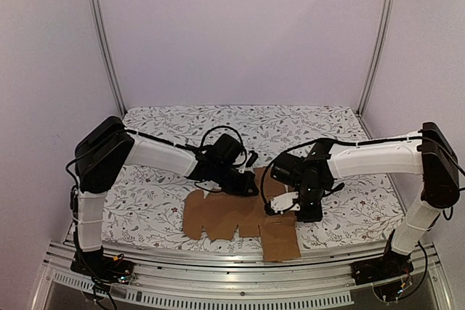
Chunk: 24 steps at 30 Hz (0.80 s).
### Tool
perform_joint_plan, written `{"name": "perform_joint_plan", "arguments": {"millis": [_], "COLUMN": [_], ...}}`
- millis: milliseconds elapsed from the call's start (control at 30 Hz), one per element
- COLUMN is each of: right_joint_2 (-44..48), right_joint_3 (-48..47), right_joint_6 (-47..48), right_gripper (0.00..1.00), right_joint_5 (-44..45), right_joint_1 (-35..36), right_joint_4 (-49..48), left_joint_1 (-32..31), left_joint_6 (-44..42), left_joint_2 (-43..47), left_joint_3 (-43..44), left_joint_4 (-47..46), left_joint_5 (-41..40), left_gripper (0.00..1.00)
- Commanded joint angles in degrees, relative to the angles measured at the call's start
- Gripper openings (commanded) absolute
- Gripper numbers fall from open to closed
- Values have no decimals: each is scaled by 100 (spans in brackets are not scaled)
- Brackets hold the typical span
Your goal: Fold the paper box
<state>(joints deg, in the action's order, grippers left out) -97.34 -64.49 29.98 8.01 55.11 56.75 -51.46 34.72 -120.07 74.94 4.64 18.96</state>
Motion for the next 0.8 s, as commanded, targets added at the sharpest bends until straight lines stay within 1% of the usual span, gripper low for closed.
{"name": "perform_joint_plan", "arguments": {"millis": [0, 67, 200, 367, 467, 600, 767], "right_joint_2": [-259, -327, -431, -545, -558, -582, -624], "right_joint_3": [-82, -134, -176, -213, -222, -243, -389], "right_joint_6": [-368, -420, -343, -76, 135, 560, 1032], "right_gripper": [0, 0, 0, 0, 2, 5, 11], "right_joint_5": [-313, -365, -493, -545, -587, -375, -396], "right_joint_1": [189, 196, 206, 204, 202, 147, -195], "right_joint_4": [255, 267, 290, 280, 277, 249, 253], "left_joint_1": [-202, -312, -395, -391, -383, -375, -373], "left_joint_6": [146, 117, 284, 430, 356, 188, -27], "left_joint_2": [-267, -303, -558, -873, -1046, -1224, -1419], "left_joint_3": [91, 96, 120, 33, 64, 161, 264], "left_joint_4": [-363, -607, -785, -834, -724, -520, -206], "left_joint_5": [436, 602, 977, 944, 977, 1004, 961], "left_gripper": [6, 6, 3, 1, 1, 0, 0]}}
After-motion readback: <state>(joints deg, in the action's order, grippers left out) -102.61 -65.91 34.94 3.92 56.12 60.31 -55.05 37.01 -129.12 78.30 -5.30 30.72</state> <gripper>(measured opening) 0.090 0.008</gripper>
